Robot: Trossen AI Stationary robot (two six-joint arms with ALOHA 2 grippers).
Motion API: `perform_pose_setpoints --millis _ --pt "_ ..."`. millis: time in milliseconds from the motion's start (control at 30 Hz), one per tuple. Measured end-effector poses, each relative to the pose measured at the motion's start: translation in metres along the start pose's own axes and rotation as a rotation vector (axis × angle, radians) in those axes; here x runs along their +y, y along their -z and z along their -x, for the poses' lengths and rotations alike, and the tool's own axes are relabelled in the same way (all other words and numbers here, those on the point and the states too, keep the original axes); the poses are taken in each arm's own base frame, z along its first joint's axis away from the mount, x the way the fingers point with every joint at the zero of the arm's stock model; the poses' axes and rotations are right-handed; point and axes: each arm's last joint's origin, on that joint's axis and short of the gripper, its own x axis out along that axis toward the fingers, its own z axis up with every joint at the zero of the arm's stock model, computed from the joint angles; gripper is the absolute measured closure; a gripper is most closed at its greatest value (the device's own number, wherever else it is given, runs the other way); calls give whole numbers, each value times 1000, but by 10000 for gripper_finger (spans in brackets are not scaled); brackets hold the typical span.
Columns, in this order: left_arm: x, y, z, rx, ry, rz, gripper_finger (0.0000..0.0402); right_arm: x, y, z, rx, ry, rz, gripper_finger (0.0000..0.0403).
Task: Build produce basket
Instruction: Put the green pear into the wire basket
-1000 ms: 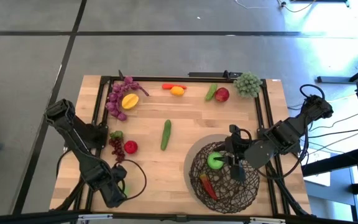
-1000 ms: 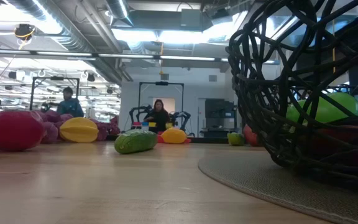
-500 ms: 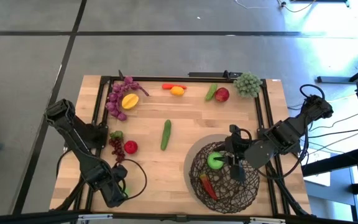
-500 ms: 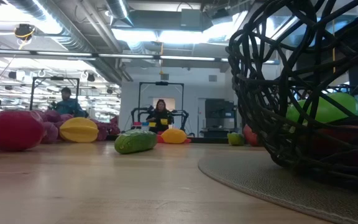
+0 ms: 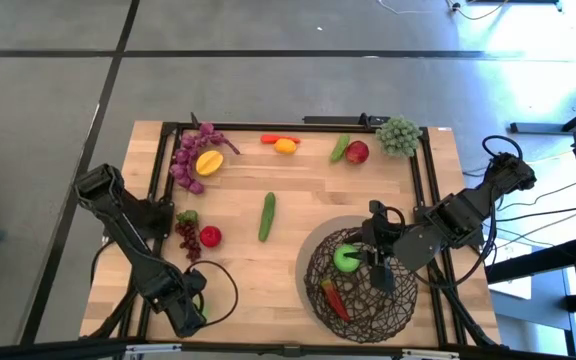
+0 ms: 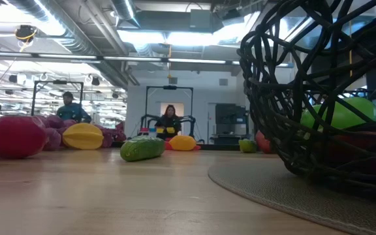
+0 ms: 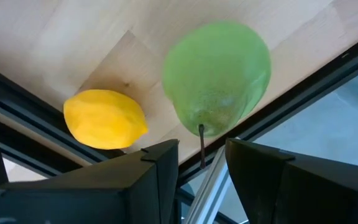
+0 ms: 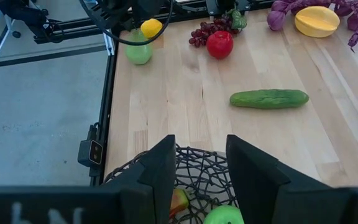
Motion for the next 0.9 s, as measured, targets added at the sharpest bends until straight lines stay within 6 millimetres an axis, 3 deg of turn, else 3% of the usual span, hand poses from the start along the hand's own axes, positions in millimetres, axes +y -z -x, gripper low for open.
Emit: perform_pose_setpoints --millis 900 --pt "0 -1 0 5 -1 -8 285 1 -2 0 -20 -13 -11 266"
